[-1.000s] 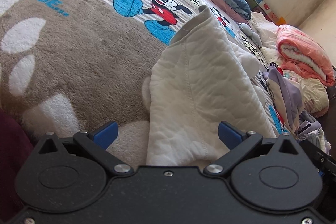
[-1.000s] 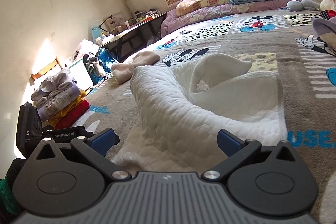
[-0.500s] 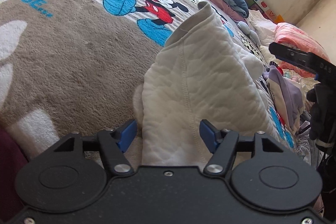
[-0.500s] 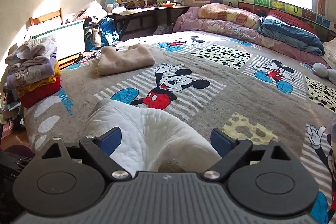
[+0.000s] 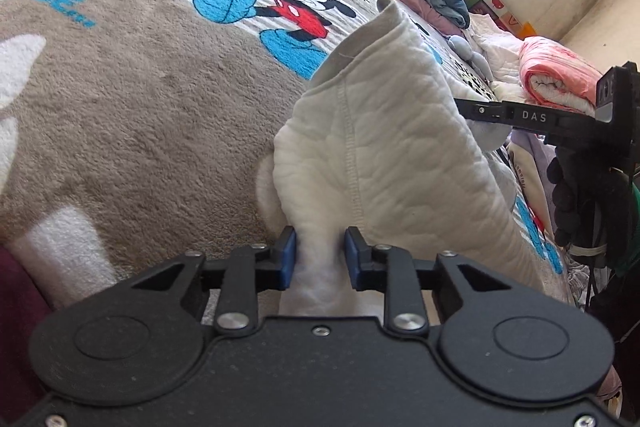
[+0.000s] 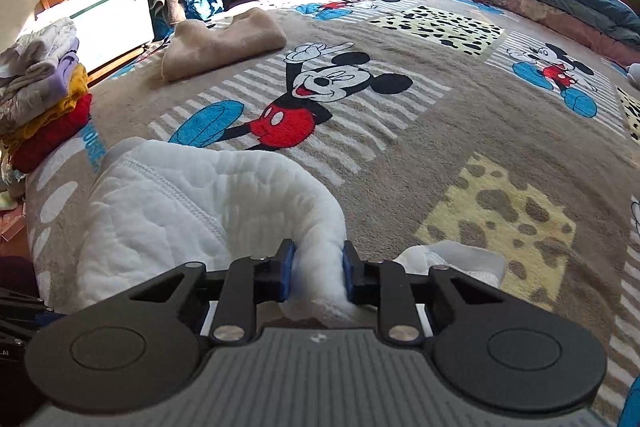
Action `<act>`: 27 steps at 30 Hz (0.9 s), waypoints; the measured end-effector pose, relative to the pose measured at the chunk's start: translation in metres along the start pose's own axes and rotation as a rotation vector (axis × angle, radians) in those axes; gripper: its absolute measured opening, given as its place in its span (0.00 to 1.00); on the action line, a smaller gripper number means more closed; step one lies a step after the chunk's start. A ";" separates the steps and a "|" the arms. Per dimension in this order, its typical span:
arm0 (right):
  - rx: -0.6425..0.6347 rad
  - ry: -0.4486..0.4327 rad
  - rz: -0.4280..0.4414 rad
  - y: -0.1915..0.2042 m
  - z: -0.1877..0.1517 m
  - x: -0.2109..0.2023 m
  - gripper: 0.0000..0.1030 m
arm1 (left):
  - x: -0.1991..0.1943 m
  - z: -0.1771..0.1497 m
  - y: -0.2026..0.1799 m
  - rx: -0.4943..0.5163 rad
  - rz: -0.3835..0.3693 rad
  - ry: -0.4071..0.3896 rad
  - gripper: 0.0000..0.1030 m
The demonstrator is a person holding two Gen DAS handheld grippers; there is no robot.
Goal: Fold clothes
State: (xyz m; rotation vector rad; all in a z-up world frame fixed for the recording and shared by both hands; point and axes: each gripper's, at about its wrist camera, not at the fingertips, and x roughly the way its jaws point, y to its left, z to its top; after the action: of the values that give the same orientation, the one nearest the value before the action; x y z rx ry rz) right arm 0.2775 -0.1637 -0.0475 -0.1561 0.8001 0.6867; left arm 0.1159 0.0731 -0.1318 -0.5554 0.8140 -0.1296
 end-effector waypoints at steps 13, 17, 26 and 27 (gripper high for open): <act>-0.001 -0.239 -0.140 0.012 -0.037 -0.122 0.19 | -0.047 -0.002 -0.049 0.254 0.073 -0.184 0.11; 0.013 -0.330 -0.212 0.008 -0.050 -0.163 0.19 | -0.062 0.009 -0.066 0.353 0.111 -0.278 0.10; 0.056 -0.476 -0.277 0.003 -0.073 -0.220 0.18 | -0.088 0.040 -0.099 0.531 0.163 -0.477 0.10; 0.065 -0.498 -0.265 0.005 -0.074 -0.228 0.18 | -0.097 0.042 -0.103 0.557 0.167 -0.509 0.10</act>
State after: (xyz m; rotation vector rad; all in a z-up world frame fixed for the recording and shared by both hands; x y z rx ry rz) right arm 0.1160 -0.3034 0.0624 -0.0268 0.3141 0.4198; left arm 0.0899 0.0335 0.0082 0.0170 0.2982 -0.0518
